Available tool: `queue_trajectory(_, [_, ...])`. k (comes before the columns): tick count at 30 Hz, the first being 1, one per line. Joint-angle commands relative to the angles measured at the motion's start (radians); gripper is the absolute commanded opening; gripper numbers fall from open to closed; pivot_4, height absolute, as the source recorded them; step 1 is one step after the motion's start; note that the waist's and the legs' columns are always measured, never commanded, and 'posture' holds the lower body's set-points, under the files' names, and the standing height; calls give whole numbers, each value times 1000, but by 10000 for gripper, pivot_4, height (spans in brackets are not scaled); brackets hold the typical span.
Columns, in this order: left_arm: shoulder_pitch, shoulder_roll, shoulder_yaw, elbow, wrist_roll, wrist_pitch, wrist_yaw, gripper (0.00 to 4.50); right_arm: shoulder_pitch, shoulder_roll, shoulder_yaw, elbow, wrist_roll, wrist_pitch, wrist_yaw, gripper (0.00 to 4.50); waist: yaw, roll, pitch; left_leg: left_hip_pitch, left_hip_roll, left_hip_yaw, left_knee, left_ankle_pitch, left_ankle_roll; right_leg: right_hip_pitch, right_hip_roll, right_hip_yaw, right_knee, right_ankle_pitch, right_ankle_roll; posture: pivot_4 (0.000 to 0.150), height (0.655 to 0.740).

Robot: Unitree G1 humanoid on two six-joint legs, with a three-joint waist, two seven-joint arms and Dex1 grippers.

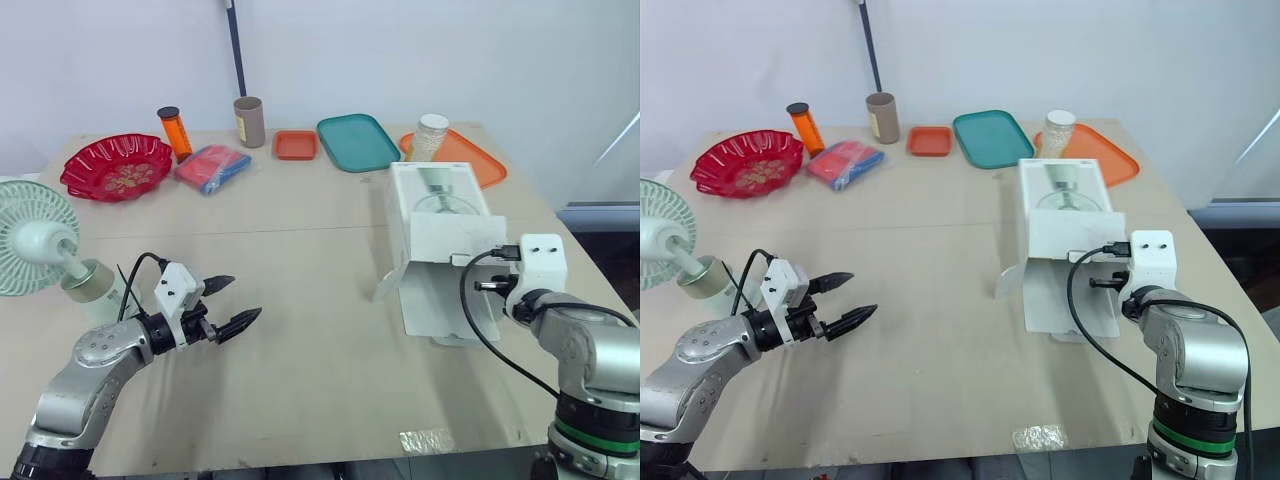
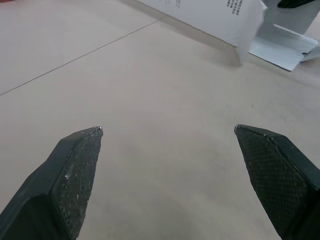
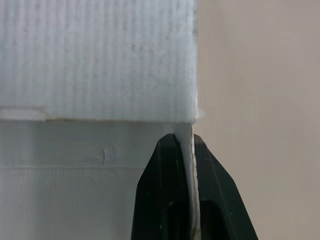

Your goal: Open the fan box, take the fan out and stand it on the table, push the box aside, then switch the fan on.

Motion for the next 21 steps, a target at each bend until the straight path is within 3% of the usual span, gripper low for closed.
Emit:
queue_trajectory(1, [-53,-19,-7,38,-7,-33,-37,45000,35,2,-64,-88,-22,23,-20,592,1,1,-1,0,0,0,0,0,0,0,0,0,0,0,0,1500,7400])
queue_trajectory(3, [-70,-28,-8,49,-15,-26,-43,45000,40,6,-67,-98,-18,26,-14,592,0,1,-1,0,-1,0,0,0,0,0,-1,1,0,0,0,1500,7400])
queue_trajectory(6, [-79,-27,-27,65,18,-43,-56,45000,17,-10,-50,-112,10,38,23,8180,-1,1,-1,1,0,2,0,0,1,0,0,3,0,0,0,1500,7400])
queue_trajectory(13, [-61,-20,-22,66,29,-51,-69,45000,28,-262,-38,-138,64,30,180,42437,0,3,-1,0,-1,2,0,-1,2,1,-1,3,0,-1,2,1500,7400])
queue_trajectory(17, [-63,-14,-12,66,26,-47,-72,45000,86,-413,-10,-192,117,8,305,44283,1,3,-1,0,-1,3,1,-2,4,1,-1,4,-1,-2,3,1500,7400])
queue_trajectory(21, [-72,-12,-13,80,34,-53,-73,45000,200,-485,-4,-297,204,-55,460,44283,2,2,-1,1,-1,2,1,-2,4,2,0,3,-1,-2,2,1500,7400])
